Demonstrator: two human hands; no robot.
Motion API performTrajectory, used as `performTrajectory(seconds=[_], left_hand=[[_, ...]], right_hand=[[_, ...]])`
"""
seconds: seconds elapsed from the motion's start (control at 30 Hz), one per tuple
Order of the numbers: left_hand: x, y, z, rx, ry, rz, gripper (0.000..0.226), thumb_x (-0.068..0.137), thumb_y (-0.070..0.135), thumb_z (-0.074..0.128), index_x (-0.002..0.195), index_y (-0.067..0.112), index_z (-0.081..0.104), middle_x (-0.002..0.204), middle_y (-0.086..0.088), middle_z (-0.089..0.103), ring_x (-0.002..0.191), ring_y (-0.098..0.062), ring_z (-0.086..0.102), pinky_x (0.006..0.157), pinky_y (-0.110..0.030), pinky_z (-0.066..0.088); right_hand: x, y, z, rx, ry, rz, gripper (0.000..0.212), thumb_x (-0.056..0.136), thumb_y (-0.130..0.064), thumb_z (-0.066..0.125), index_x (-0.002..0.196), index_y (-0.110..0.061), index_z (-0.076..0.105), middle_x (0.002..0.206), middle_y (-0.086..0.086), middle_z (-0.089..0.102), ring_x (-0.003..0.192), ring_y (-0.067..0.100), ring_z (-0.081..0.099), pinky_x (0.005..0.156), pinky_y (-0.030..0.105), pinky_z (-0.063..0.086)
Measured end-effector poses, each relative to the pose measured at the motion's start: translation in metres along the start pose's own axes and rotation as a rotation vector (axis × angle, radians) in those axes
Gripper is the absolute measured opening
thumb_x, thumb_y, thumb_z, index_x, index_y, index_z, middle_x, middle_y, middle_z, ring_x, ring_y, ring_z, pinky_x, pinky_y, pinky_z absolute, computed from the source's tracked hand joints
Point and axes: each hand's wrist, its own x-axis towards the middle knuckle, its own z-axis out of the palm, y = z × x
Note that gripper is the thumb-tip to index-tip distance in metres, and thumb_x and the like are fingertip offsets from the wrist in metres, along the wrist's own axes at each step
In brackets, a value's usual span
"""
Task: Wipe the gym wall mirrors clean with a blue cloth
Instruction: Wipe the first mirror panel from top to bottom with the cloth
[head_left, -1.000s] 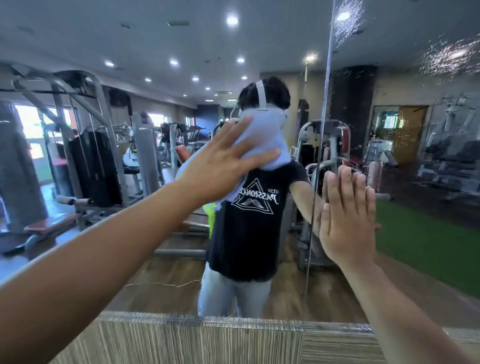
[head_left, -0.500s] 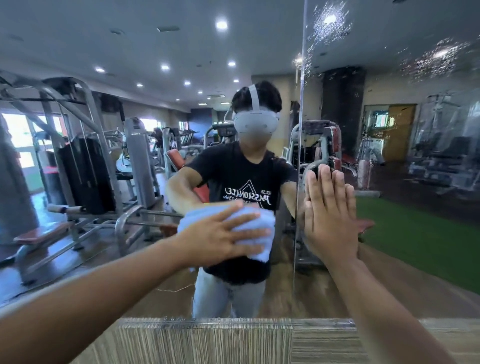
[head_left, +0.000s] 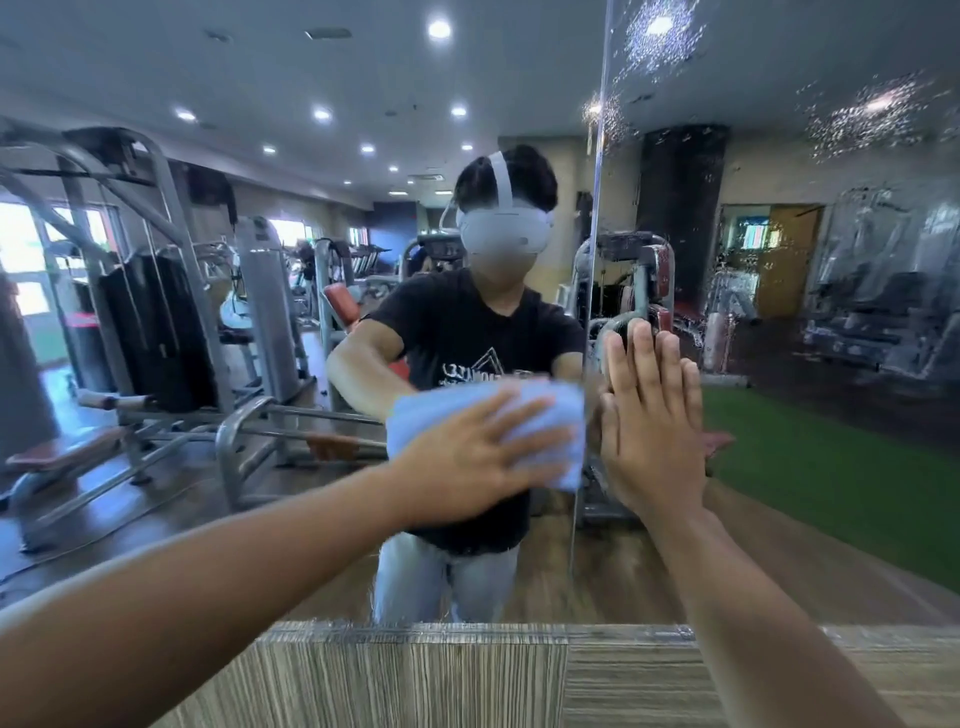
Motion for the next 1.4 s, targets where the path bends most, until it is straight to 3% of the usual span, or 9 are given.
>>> performTrajectory(seconds=[0.17, 0.33, 0.47, 0.6, 0.73, 0.87, 1.07, 1.2, 1.4], left_hand=[[-0.031, 0.009, -0.004, -0.001, -0.174, 0.171, 0.038, 0.105, 0.021, 0.045, 0.14, 0.027, 0.058, 0.157, -0.002, 0.043, 0.147, -0.035, 0.035, 0.119, -0.058, 0.027], [0.039, -0.085, -0.042, 0.084, -0.054, -0.087, 0.065, 0.085, 0.008, 0.041, 0.147, 0.026, 0.049, 0.158, -0.01, 0.039, 0.146, -0.044, 0.031, 0.118, -0.063, 0.024], [0.081, -0.127, -0.065, 0.113, 0.091, -0.266, 0.065, 0.082, 0.0, 0.061, 0.142, 0.024, 0.054, 0.155, -0.011, 0.044, 0.143, -0.047, 0.034, 0.119, -0.057, 0.023], [0.064, -0.088, -0.041, 0.066, 0.117, -0.232, 0.062, 0.084, -0.005, 0.052, 0.14, 0.021, 0.059, 0.154, -0.011, 0.046, 0.143, -0.046, 0.035, 0.121, -0.057, 0.023], [0.01, -0.01, -0.006, -0.011, -0.025, 0.021, 0.049, 0.106, 0.01, 0.027, 0.142, 0.02, 0.058, 0.154, -0.01, 0.045, 0.144, -0.043, 0.037, 0.121, -0.058, 0.022], [-0.007, 0.005, -0.005, -0.013, -0.158, 0.16, 0.042, 0.11, 0.019, 0.03, 0.134, 0.026, 0.064, 0.154, -0.002, 0.047, 0.143, -0.035, 0.04, 0.12, -0.057, 0.025], [0.062, -0.097, -0.048, 0.1, -0.109, -0.019, 0.069, 0.084, 0.012, 0.049, 0.15, 0.031, 0.044, 0.163, -0.006, 0.03, 0.15, -0.04, 0.023, 0.12, -0.063, 0.017], [0.098, -0.139, -0.071, 0.102, 0.031, -0.151, 0.061, 0.084, 0.007, 0.066, 0.14, 0.027, 0.056, 0.157, -0.008, 0.042, 0.146, -0.043, 0.032, 0.119, -0.058, 0.023], [0.047, -0.055, -0.021, 0.008, 0.114, -0.149, 0.05, 0.096, 0.002, 0.036, 0.135, 0.017, 0.064, 0.151, -0.015, 0.048, 0.139, -0.048, 0.041, 0.113, -0.062, 0.034]], right_hand=[[0.0, -0.001, 0.001, 0.01, -0.001, 0.007, 0.06, 0.108, -0.027, 0.027, 0.165, -0.024, 0.008, 0.173, 0.003, 0.009, 0.159, 0.025, 0.006, 0.128, 0.046, 0.004], [-0.001, 0.001, 0.004, -0.023, 0.031, -0.009, 0.058, 0.108, -0.028, 0.028, 0.165, -0.02, 0.016, 0.172, 0.005, 0.011, 0.159, 0.027, 0.009, 0.128, 0.05, 0.011], [-0.001, 0.001, 0.002, -0.005, 0.029, -0.023, 0.058, 0.108, -0.026, 0.028, 0.164, -0.019, 0.016, 0.172, 0.007, 0.011, 0.159, 0.028, 0.009, 0.128, 0.05, 0.011], [-0.001, 0.003, 0.002, -0.039, 0.03, -0.036, 0.061, 0.107, -0.026, 0.031, 0.165, -0.02, 0.01, 0.172, 0.006, 0.01, 0.159, 0.028, 0.01, 0.127, 0.051, 0.013], [-0.001, 0.005, 0.0, -0.04, 0.016, -0.038, 0.059, 0.109, -0.031, 0.029, 0.165, -0.022, 0.011, 0.172, 0.003, 0.009, 0.159, 0.024, 0.006, 0.128, 0.048, 0.012], [0.0, 0.003, 0.0, -0.055, 0.024, -0.032, 0.059, 0.109, -0.029, 0.027, 0.165, -0.022, 0.009, 0.172, 0.004, 0.011, 0.159, 0.025, 0.008, 0.128, 0.047, 0.011], [0.0, 0.0, -0.003, -0.078, -0.009, -0.024, 0.059, 0.109, -0.028, 0.026, 0.165, -0.02, 0.011, 0.173, 0.004, 0.007, 0.159, 0.026, 0.006, 0.128, 0.047, 0.009], [-0.001, 0.001, -0.009, -0.082, -0.035, -0.023, 0.058, 0.109, -0.026, 0.027, 0.165, -0.017, 0.015, 0.173, 0.005, 0.009, 0.159, 0.026, 0.005, 0.128, 0.048, 0.011], [0.0, 0.001, -0.016, -0.136, -0.046, -0.051, 0.061, 0.109, -0.03, 0.029, 0.165, -0.02, 0.008, 0.172, 0.003, 0.005, 0.159, 0.026, 0.01, 0.126, 0.049, 0.018]])
